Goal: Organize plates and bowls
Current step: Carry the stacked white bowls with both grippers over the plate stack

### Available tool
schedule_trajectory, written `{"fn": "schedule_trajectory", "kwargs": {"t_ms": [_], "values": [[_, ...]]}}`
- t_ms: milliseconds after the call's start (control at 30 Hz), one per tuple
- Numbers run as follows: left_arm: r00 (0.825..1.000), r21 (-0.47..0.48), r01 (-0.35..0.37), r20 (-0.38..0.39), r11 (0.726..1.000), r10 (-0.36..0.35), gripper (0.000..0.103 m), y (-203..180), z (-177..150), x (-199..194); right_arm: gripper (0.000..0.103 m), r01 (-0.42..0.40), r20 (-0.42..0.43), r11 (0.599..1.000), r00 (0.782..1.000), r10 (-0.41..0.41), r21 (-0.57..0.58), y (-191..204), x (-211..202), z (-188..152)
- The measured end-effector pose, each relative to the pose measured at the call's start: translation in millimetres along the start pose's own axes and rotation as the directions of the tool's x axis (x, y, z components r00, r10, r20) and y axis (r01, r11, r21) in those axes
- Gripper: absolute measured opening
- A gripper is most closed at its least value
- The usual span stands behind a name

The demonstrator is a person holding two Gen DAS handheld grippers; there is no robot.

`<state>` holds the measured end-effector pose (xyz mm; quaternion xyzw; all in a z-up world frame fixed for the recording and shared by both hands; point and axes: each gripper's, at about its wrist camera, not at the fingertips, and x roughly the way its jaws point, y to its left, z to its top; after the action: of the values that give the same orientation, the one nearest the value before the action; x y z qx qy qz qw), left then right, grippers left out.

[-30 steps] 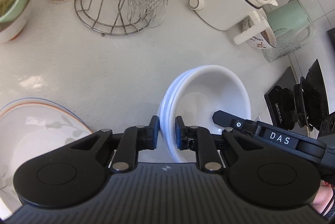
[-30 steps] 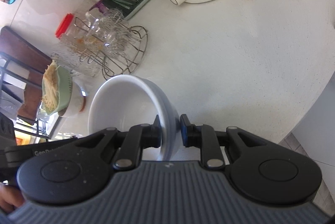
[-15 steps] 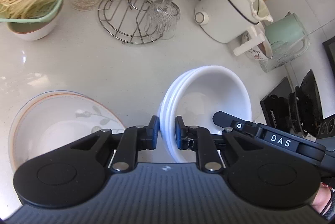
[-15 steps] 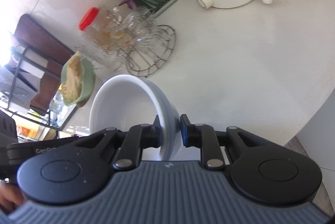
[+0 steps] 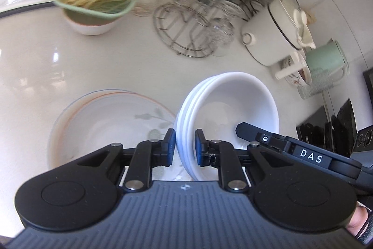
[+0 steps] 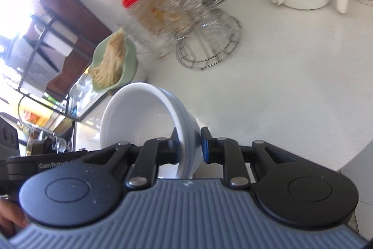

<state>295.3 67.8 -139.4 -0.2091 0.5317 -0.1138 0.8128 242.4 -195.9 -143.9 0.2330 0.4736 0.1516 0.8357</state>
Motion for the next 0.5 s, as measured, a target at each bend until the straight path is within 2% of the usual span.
{"fn": "schedule_trajectory", "kwargs": {"t_ms": [200, 500], "values": [[0.999, -0.041, -0.040, 0.020, 0.998, 0.041, 0.019, 25, -12, -13, 0.021, -0.021, -0.046, 0.999, 0.999, 0.018, -0.048, 21, 16, -7], [0.993, -0.118, -0.112, 0.011, 0.987, 0.114, 0.020, 55, -29, -11, 0.022, -0.036, -0.147, 0.994, 0.989, 0.021, -0.099, 39, 51, -18]]}}
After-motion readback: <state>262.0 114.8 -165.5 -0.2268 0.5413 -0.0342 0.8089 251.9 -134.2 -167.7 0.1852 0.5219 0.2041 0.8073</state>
